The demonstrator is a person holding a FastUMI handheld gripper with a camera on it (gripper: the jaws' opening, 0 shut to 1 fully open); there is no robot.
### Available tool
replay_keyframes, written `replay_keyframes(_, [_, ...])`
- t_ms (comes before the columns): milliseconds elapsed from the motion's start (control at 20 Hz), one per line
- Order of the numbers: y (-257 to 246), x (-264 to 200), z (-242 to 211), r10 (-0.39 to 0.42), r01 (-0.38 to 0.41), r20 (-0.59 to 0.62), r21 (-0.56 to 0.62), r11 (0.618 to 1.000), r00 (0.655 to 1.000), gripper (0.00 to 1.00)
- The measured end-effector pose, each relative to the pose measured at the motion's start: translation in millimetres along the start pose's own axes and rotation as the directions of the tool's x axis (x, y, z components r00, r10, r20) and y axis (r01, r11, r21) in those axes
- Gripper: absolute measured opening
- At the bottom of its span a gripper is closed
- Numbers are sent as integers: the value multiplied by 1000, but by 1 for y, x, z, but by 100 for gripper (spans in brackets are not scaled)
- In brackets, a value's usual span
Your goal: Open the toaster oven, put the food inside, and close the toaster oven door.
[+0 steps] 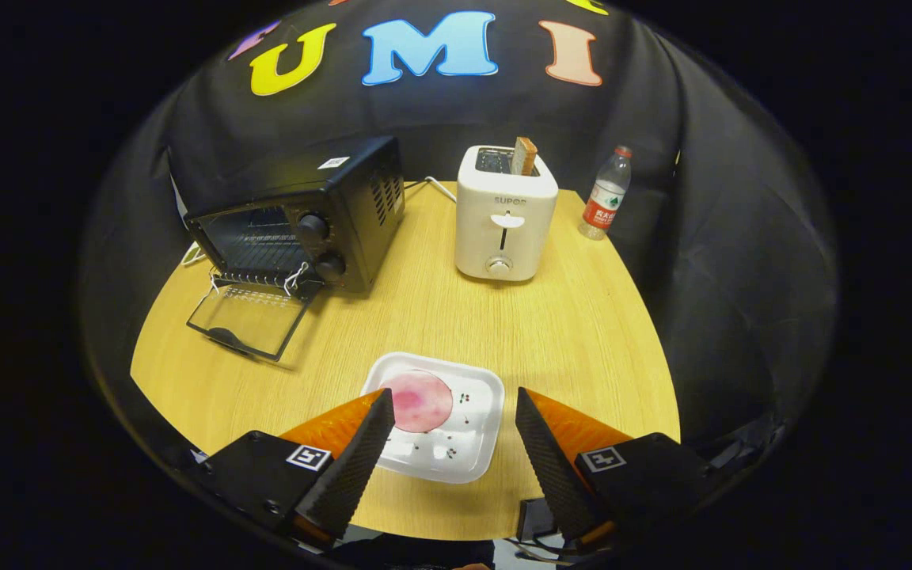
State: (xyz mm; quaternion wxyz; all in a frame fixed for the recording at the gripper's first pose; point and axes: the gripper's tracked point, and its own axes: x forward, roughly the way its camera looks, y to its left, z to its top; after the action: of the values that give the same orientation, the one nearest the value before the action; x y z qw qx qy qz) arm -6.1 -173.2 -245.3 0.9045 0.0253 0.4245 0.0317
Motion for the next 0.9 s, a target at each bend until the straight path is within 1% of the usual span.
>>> replay_keyframes(100, [-15, 7, -6, 12, -12, -27, 6, 1000, 1000, 98])
replay_keyframes(250, [-26, 19, -22, 53, -47, -112, 57, 997, 992, 97])
replay_keyframes(350, [-30, 28, -31, 85, -69, -169, 95, 993, 982, 97])
replay_keyframes(500, [-32, 43, -53, 111, -82, -254, 122, 989, 961, 99])
replay_keyframes(600, [-33, 52, -70, 111, -75, -321, 124, 989, 941, 99])
replay_keyframes(750, [-37, 61, -79, 85, -43, -366, 123, 992, 927, 99])
replay_keyframes(900, [-36, 70, -88, 93, -30, -411, 157, 987, 907, 99])
